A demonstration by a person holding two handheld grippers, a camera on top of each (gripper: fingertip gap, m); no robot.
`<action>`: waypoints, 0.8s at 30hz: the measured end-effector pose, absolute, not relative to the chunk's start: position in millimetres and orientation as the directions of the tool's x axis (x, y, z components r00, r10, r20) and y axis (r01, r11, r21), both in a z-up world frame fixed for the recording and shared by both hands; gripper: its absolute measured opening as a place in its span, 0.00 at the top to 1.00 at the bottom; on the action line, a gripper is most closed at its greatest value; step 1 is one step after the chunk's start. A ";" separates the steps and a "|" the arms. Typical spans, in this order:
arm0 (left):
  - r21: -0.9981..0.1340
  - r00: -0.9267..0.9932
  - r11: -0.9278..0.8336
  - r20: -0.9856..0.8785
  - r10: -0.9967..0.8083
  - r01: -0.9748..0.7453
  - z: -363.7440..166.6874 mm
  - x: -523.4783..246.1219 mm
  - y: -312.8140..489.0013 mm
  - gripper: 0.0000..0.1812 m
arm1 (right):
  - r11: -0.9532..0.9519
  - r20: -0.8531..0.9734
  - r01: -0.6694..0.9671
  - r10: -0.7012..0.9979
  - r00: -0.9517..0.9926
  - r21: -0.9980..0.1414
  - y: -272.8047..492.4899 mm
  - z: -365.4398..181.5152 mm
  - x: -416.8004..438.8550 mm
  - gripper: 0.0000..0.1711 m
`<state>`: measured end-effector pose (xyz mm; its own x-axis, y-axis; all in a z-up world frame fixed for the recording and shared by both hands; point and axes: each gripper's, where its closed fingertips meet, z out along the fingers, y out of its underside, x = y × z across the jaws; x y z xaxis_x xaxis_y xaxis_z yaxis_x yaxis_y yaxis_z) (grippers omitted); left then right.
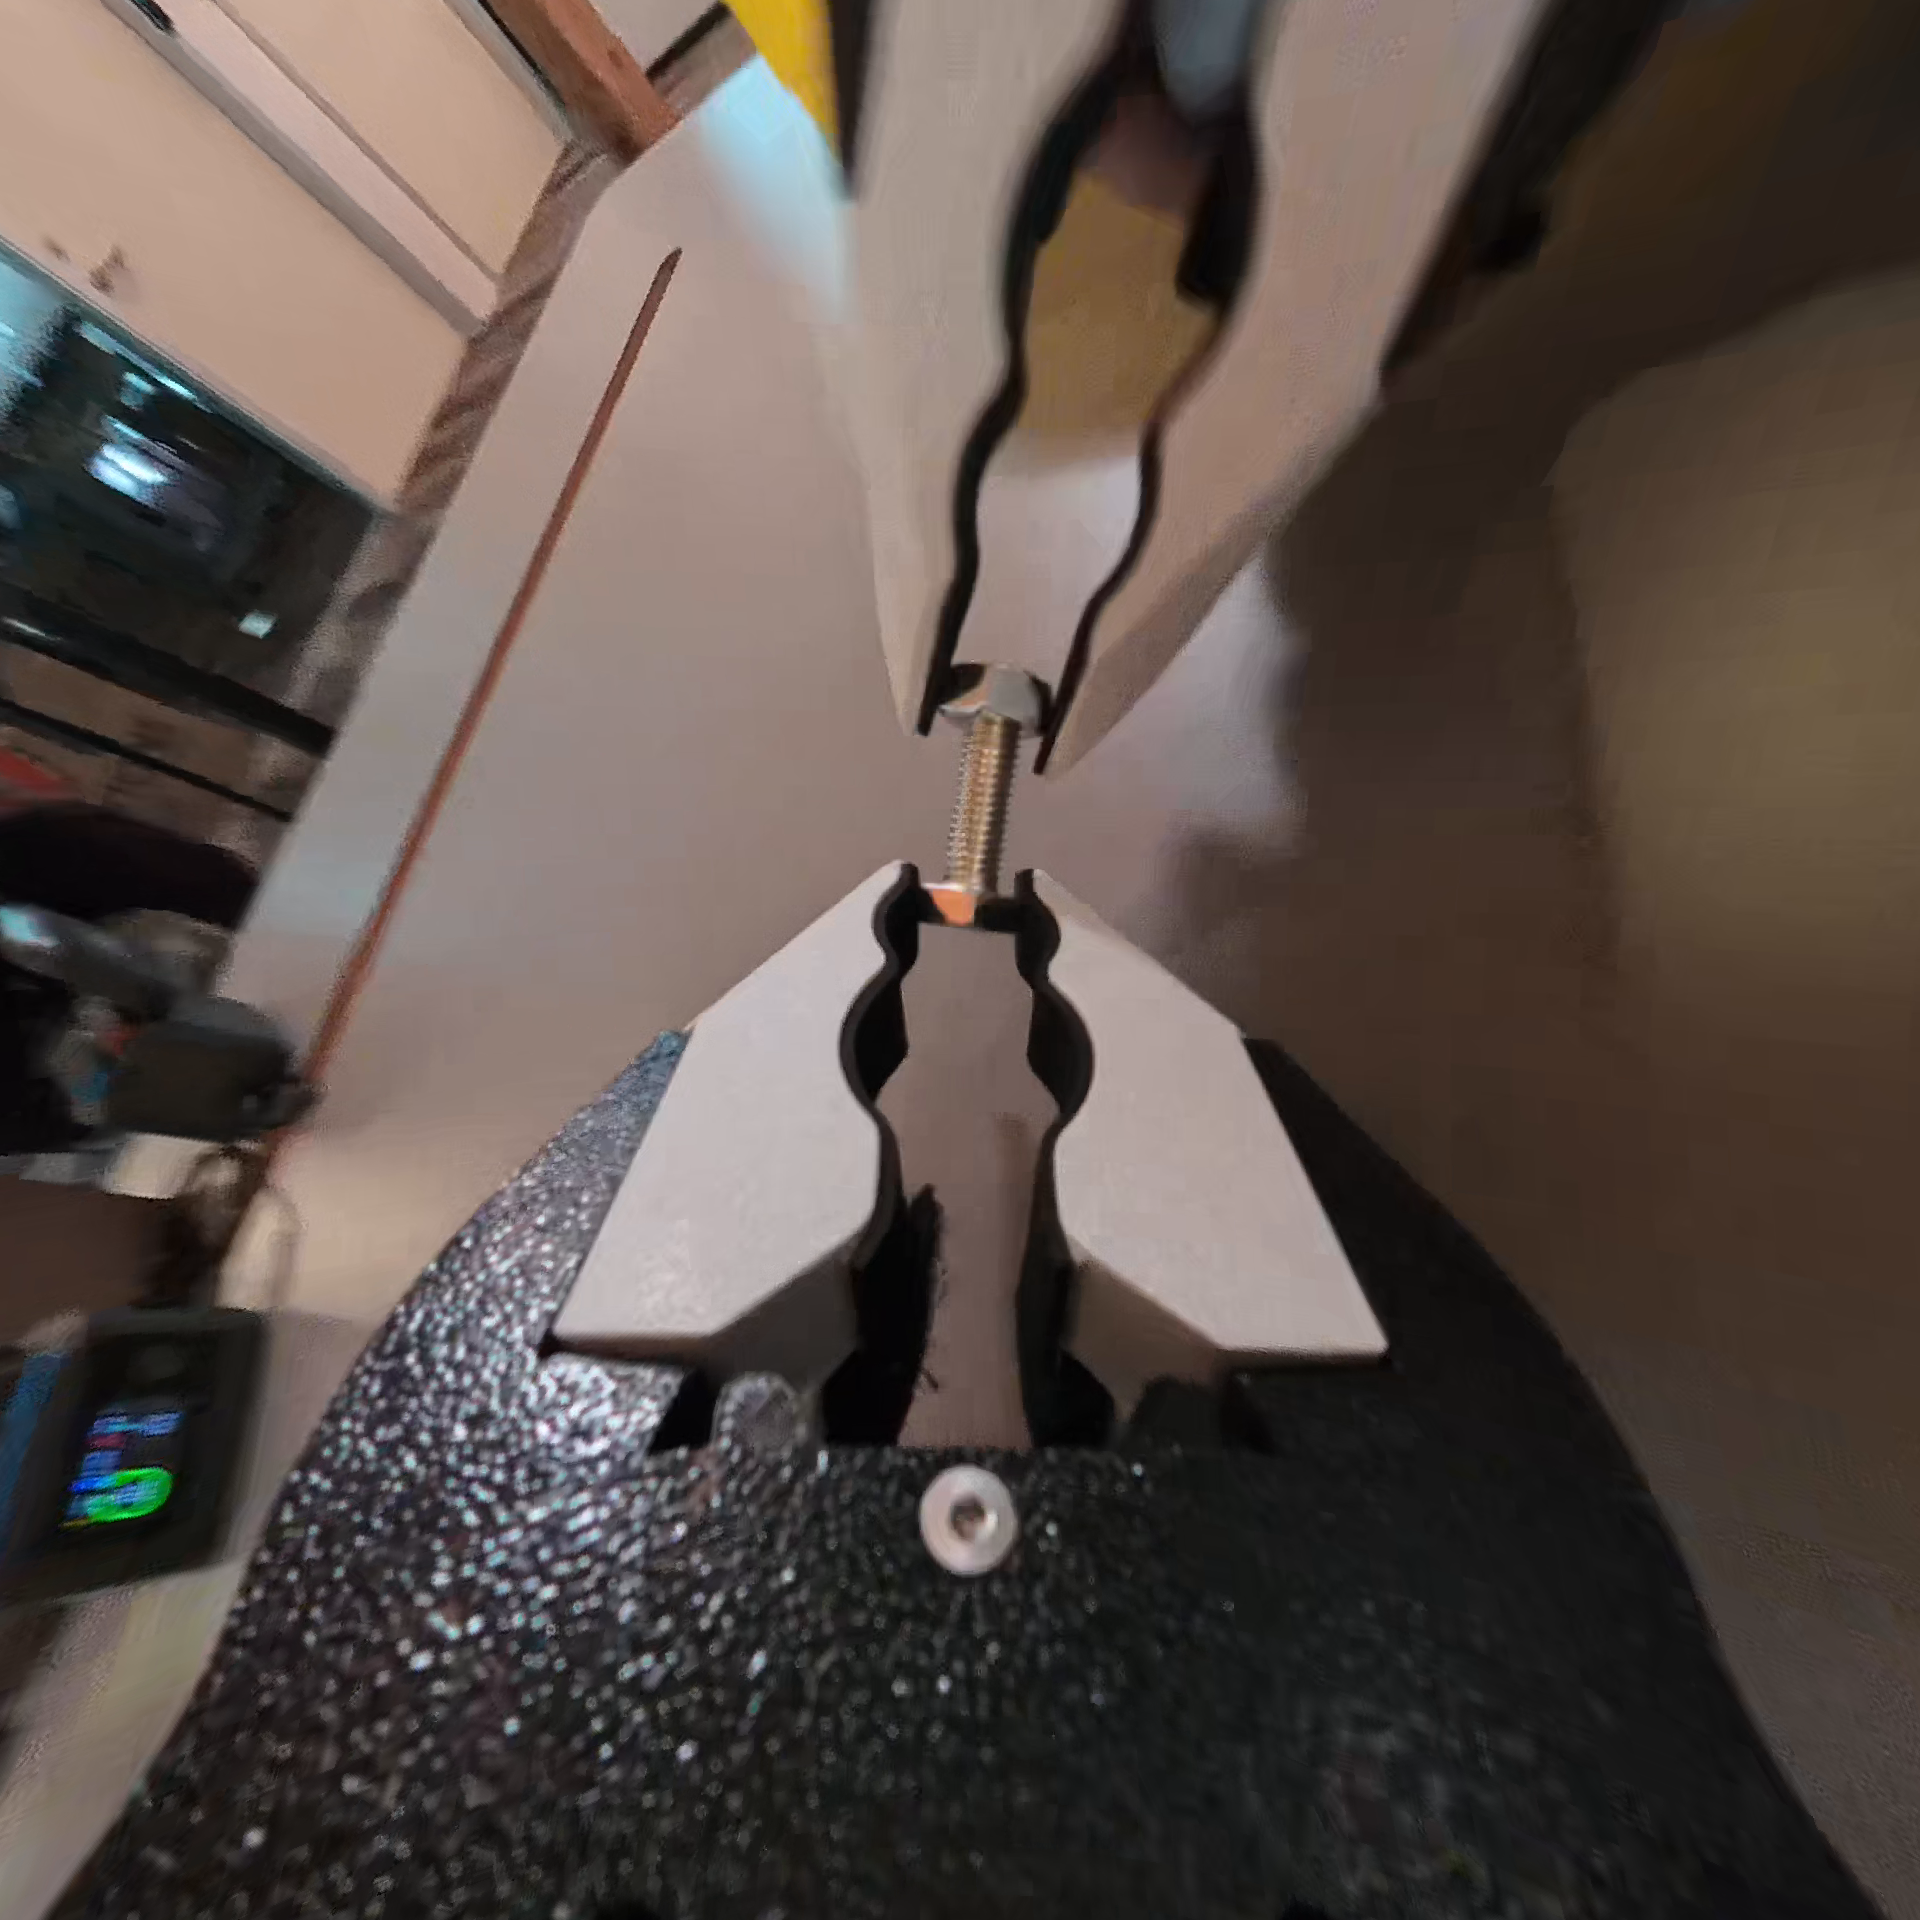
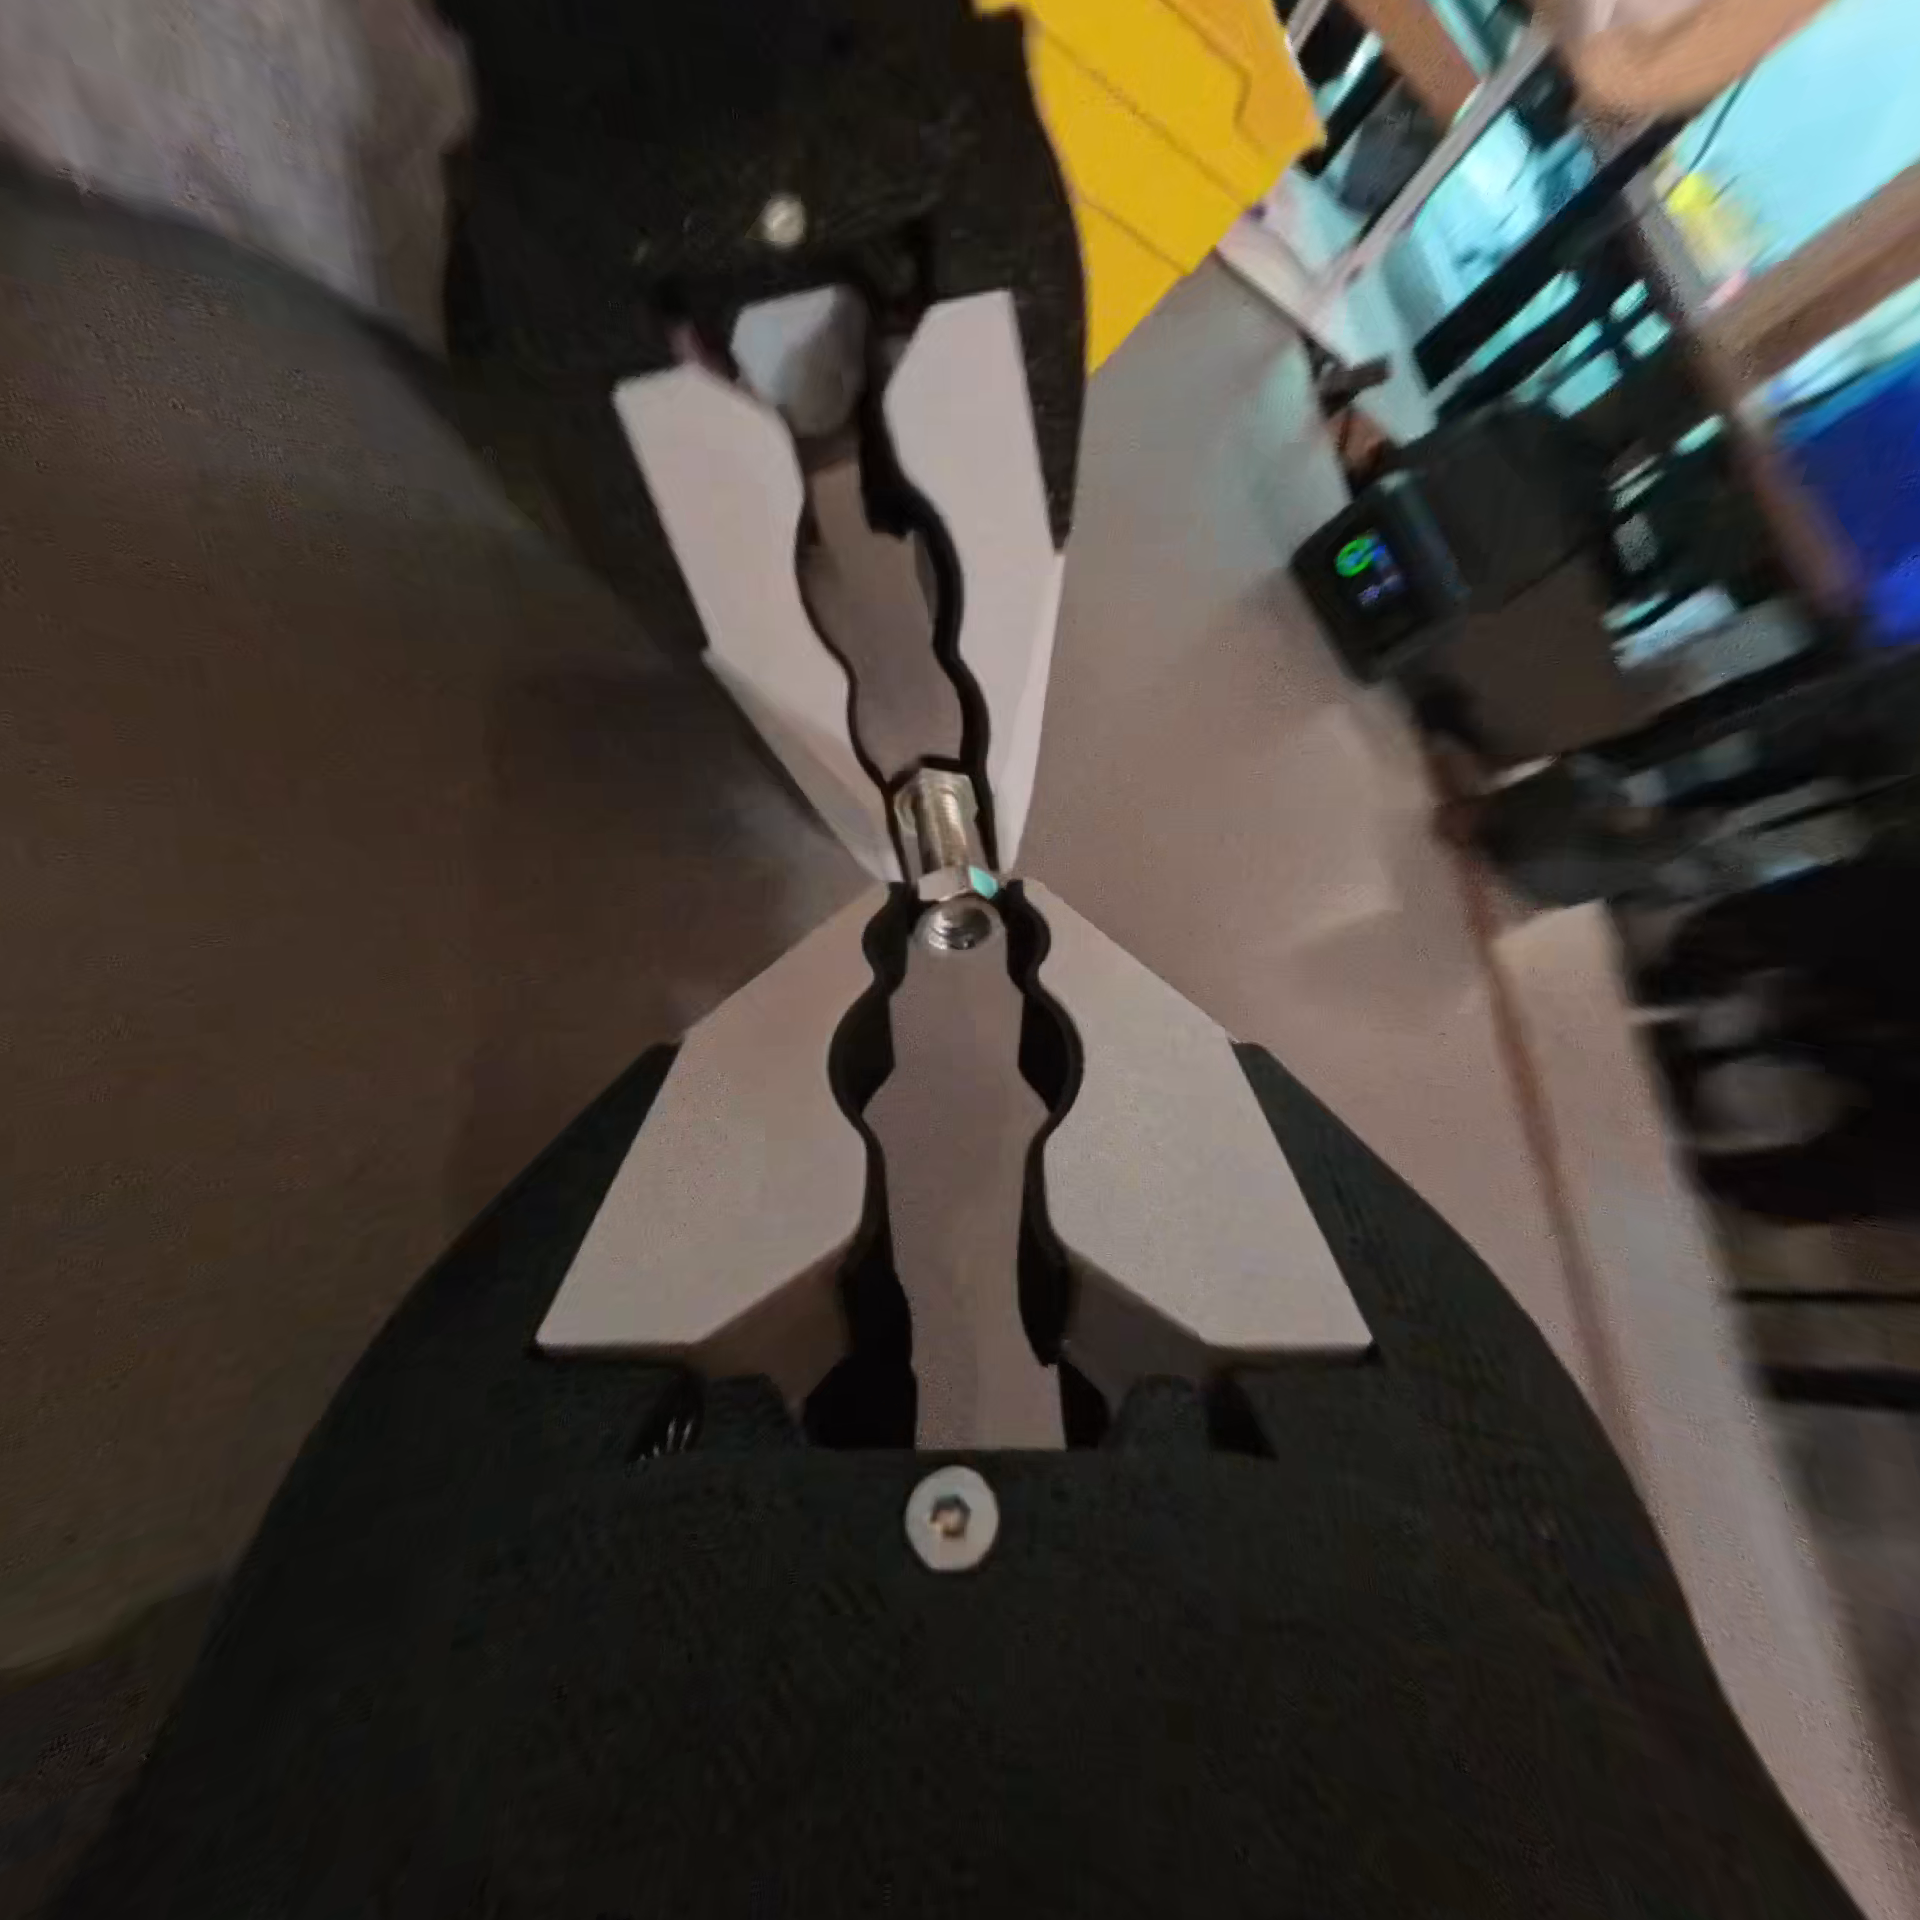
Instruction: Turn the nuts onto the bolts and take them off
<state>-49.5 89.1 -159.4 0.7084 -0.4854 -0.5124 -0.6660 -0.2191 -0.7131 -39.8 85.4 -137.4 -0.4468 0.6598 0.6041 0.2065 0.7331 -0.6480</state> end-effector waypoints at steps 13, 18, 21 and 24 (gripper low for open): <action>-0.719 0.378 -0.507 0.688 -0.620 0.476 -84.4 -32.2 54.0 0.91 | 0.997 0.998 0.036 -0.065 0.027 0.064 63.5 -66.1 -44.7 0.90; -0.909 0.636 -0.281 0.416 -0.650 0.308 -86.7 -39.1 61.5 0.91 | 0.816 0.813 -0.009 0.574 -0.101 -0.578 77.3 -68.8 -40.6 0.81; -0.999 0.848 -0.039 0.036 -0.528 0.018 -85.0 -57.9 69.4 0.91 | 0.200 0.159 0.098 0.933 -0.322 -0.975 84.9 -70.7 -41.1 0.72; -0.912 0.861 0.068 -0.404 -0.310 -0.404 -92.3 -76.0 74.0 0.91 | -0.371 -0.502 0.378 0.792 -0.349 -0.848 92.2 -87.7 -41.5 0.64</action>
